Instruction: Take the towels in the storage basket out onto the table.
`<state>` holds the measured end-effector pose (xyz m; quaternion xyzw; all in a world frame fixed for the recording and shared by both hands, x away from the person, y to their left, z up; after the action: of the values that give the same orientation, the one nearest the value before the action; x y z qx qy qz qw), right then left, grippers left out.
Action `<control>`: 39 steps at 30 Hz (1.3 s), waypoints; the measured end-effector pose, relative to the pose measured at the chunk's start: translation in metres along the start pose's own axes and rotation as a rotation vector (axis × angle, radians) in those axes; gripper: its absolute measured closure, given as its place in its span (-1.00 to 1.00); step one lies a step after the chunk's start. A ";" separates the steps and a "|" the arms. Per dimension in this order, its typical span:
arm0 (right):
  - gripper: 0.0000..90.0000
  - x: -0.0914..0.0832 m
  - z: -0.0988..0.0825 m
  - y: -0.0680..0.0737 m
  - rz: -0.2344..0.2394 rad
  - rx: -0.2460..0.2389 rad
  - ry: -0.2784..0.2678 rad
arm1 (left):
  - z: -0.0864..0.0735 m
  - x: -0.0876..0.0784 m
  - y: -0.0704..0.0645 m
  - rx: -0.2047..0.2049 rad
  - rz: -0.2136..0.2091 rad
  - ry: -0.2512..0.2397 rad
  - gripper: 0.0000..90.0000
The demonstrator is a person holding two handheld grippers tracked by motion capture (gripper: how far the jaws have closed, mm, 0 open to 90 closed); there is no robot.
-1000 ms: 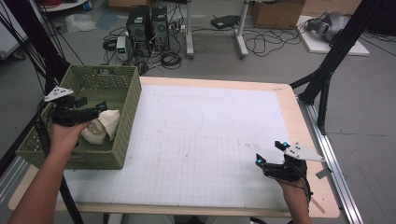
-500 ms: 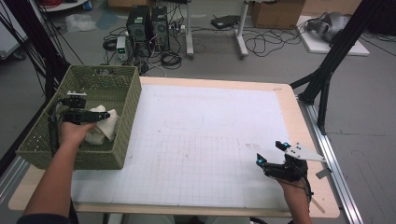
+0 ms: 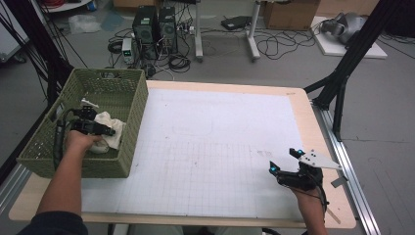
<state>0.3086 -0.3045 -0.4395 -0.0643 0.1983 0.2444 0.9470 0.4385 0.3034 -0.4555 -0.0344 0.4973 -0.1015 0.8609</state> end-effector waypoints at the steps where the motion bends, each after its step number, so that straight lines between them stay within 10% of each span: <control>1: -0.75 -0.001 0.000 0.000 -0.001 0.009 0.002 | 0.000 -0.002 0.000 0.009 0.000 0.005 0.39; 6: -0.75 -0.003 0.000 -0.003 -0.010 0.011 -0.007 | 0.011 -0.020 0.004 -0.030 0.013 -0.117 0.51; 12: -0.75 -0.003 0.001 -0.002 -0.009 0.012 -0.006 | 0.025 -0.050 0.010 -0.113 -0.035 -0.374 0.53; 23: -0.75 -0.001 0.002 0.002 0.000 0.005 -0.004 | 0.038 -0.123 -0.003 -0.045 -0.169 -0.799 0.52; 30: -0.75 0.000 0.002 0.004 0.004 0.003 0.000 | 0.041 -0.158 -0.035 0.060 -0.205 -0.912 0.52; 39: -0.75 0.000 0.003 0.004 0.005 0.002 -0.006 | 0.037 -0.158 -0.105 0.172 -0.378 -0.899 0.52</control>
<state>0.3075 -0.3003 -0.4364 -0.0623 0.1956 0.2467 0.9471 0.3792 0.2323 -0.2864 -0.0932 0.0517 -0.2715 0.9565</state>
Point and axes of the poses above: each handheld gripper's, and its own axes: x roughly forward along the jaws, z roughly out of its top, y roughly to its left, the point moved 6 cm from there along x, roughly forward along the jaws, and after that the axes turned 2 degrees about -z, right-handed, at the moved point
